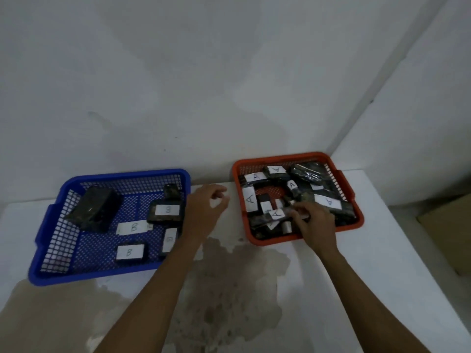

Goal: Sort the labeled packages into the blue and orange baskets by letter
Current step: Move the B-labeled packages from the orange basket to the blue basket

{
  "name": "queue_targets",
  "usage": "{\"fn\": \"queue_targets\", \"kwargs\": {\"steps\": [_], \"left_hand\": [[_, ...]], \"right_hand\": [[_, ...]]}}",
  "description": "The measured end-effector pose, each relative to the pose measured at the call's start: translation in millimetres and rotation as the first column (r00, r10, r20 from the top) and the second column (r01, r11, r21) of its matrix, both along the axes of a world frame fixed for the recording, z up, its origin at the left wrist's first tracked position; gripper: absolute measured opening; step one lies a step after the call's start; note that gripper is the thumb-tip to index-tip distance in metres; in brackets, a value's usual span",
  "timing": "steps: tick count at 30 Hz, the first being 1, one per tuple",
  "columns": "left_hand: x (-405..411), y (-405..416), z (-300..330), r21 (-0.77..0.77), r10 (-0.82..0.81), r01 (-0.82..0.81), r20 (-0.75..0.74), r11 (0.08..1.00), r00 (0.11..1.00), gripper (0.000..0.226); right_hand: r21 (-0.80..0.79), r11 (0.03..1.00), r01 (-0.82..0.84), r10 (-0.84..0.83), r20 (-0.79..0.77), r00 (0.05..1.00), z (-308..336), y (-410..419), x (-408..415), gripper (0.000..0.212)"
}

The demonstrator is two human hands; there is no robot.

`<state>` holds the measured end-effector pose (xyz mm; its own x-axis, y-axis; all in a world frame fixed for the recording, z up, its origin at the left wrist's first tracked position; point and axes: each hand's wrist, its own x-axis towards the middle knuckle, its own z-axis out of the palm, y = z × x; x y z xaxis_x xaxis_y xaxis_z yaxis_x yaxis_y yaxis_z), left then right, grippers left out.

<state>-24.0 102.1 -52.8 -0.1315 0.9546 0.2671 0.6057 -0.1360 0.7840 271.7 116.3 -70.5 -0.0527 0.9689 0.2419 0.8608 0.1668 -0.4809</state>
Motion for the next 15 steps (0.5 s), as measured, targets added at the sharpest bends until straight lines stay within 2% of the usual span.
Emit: {"fn": "queue_targets", "kwargs": {"steps": [3, 5, 8, 11, 13, 15], "left_hand": [[48.3, 12.5, 1.1, -0.049, -0.171, 0.167, -0.107, 0.985, 0.979, 0.018], [71.5, 20.3, -5.4, -0.078, -0.224, 0.213, -0.197, 0.974, 0.954, 0.021], [94.3, 28.7, -17.5, -0.164, -0.28, 0.236, -0.35, 0.958, 0.894, 0.029], [106.8, 31.2, -27.2, -0.245, -0.323, 0.219, -0.572, 0.944, 0.754, 0.033], [110.0, 31.0, -31.5, -0.232, -0.301, 0.196, -0.639, 0.953, 0.708, 0.031], [111.2, 30.9, -34.4, -0.214, -0.278, 0.18, -0.657, 0.96, 0.701, 0.029]], "right_hand": [[-0.044, 0.999, 0.023, -0.023, 0.007, 1.0, -3.1, 2.3, 23.8, 0.023], [-0.076, 0.997, 0.009, -0.011, -0.029, 1.0, -5.7, 3.6, 34.5, 0.024], [-0.127, 0.992, -0.021, 0.01, -0.09, 0.996, -9.2, 5.6, 47.5, 0.022], [-0.192, 0.979, -0.065, 0.037, -0.148, 0.988, -13.9, 6.7, 58.2, 0.021], [-0.2, 0.976, -0.09, 0.061, -0.145, 0.988, -17.4, 6.2, 62.3, 0.02], [-0.182, 0.978, -0.107, 0.078, -0.156, 0.985, -19.3, 5.8, 65.1, 0.02]]}}
